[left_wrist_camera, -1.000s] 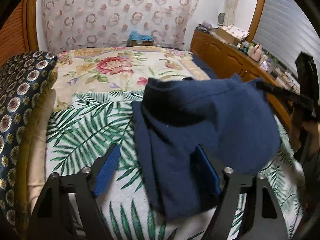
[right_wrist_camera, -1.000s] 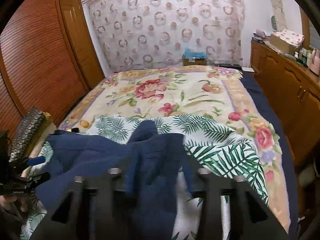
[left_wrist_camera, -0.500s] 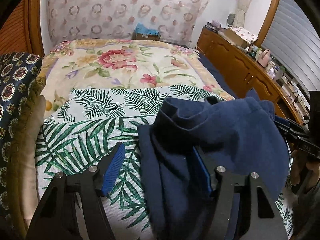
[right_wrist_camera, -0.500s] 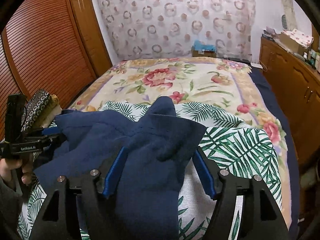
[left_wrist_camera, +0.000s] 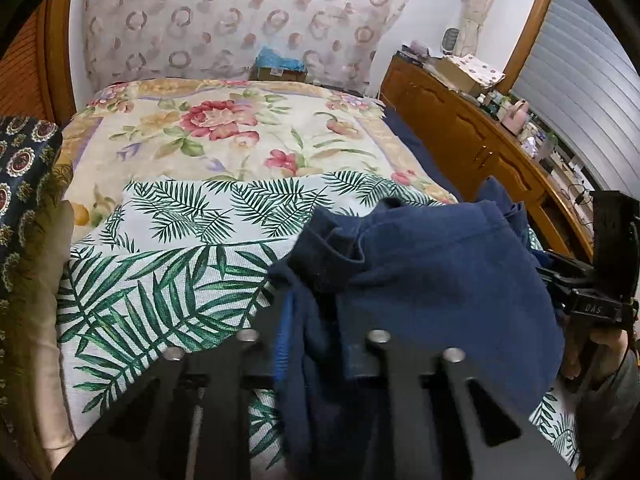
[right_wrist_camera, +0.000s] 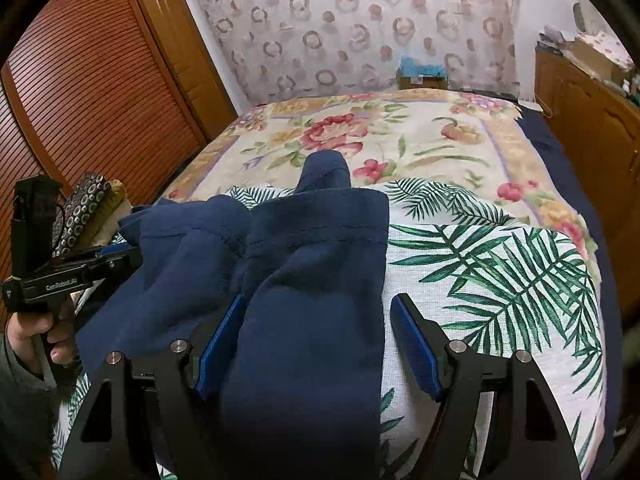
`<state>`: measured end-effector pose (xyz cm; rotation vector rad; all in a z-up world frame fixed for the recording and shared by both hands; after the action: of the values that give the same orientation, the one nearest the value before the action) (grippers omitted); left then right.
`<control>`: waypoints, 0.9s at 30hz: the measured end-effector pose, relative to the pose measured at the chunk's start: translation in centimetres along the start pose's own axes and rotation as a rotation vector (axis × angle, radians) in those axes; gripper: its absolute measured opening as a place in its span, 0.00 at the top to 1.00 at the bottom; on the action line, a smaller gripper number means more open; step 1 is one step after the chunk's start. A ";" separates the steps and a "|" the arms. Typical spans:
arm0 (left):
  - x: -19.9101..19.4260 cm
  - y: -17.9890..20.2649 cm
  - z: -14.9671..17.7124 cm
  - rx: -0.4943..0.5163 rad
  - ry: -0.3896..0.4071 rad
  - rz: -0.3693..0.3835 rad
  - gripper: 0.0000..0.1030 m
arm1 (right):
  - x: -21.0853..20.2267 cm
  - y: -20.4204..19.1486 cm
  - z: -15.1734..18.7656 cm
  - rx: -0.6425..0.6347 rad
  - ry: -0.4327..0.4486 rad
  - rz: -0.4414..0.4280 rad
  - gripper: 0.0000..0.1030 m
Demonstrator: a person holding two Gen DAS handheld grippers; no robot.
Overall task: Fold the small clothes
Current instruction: 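Grasp the folded shirt bundle with left tool while right tool grasps it too, then carry the folded shirt with both tools onto the patterned cushion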
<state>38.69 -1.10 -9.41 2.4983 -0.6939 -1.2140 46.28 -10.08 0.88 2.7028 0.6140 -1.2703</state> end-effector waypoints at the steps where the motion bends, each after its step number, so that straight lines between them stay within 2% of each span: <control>1: -0.4 0.1 0.0 0.002 0.011 0.007 0.86 | 0.0 0.0 0.0 0.002 -0.001 -0.004 0.26; 10: -2.7 1.1 0.1 0.019 0.089 0.036 0.88 | 0.6 -0.9 0.2 -0.025 -0.006 -0.040 0.27; 15: -3.7 2.2 0.1 0.040 0.121 0.061 0.89 | 0.8 -1.5 0.4 -0.060 -0.017 -0.081 0.60; 18: -4.9 3.3 0.4 0.059 0.144 0.077 0.89 | 0.4 -1.7 0.4 -0.093 0.003 -0.076 0.74; 23: -8.1 5.5 1.2 0.104 0.194 0.090 0.89 | -1.7 -1.5 0.4 -0.086 0.101 -0.034 0.78; 27: -11.1 6.6 1.8 0.131 0.239 0.084 0.89 | -3.9 -2.4 0.3 -0.092 0.161 -0.042 0.78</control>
<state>29.38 -0.82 -0.26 2.6317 -0.8279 -0.8477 42.92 -9.22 3.82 2.7470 0.7315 -1.0123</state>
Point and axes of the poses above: each gripper's, at about its wrist camera, not at the fingertips, and x roughly the way its jaws point, y to its right, z to its underside, the point moved 3 cm from there along x, roughly the way its jaws point, and after that the axes turned 12 degrees about z, right-handed, at the moved point
